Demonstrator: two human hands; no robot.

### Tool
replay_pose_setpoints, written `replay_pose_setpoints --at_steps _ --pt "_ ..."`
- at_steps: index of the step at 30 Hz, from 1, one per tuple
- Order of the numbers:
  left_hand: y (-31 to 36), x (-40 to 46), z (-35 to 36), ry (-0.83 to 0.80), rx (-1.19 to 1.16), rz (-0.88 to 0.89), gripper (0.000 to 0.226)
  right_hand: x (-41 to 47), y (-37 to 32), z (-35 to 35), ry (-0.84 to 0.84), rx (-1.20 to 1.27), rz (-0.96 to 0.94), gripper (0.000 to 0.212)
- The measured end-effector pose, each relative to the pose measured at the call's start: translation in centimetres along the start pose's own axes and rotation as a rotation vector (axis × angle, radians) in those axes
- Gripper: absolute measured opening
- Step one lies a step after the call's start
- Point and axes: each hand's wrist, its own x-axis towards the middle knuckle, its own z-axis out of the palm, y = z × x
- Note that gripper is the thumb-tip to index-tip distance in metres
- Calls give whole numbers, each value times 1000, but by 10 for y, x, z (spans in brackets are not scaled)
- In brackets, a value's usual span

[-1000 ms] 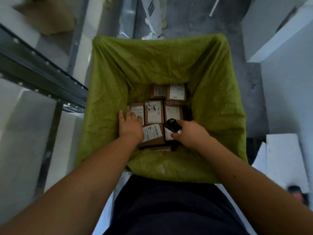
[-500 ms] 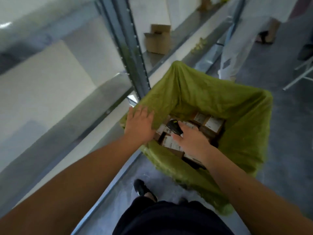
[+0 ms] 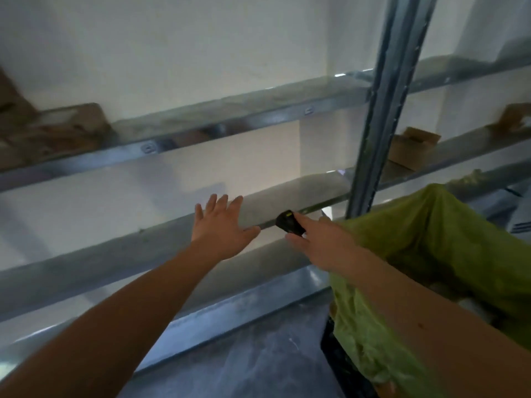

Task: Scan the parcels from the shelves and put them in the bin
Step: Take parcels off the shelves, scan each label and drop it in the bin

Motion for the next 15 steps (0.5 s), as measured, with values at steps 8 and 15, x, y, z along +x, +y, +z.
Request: replay_pose_setpoints --at_steps 8,15 --pt "-126 -87 -65 131 51 -196 94 3 -154 -8 34 -53 -200 57" --pt "-211 -119 -111 238 56 -297 94 9 -252 -24 120 -92 -320 58"
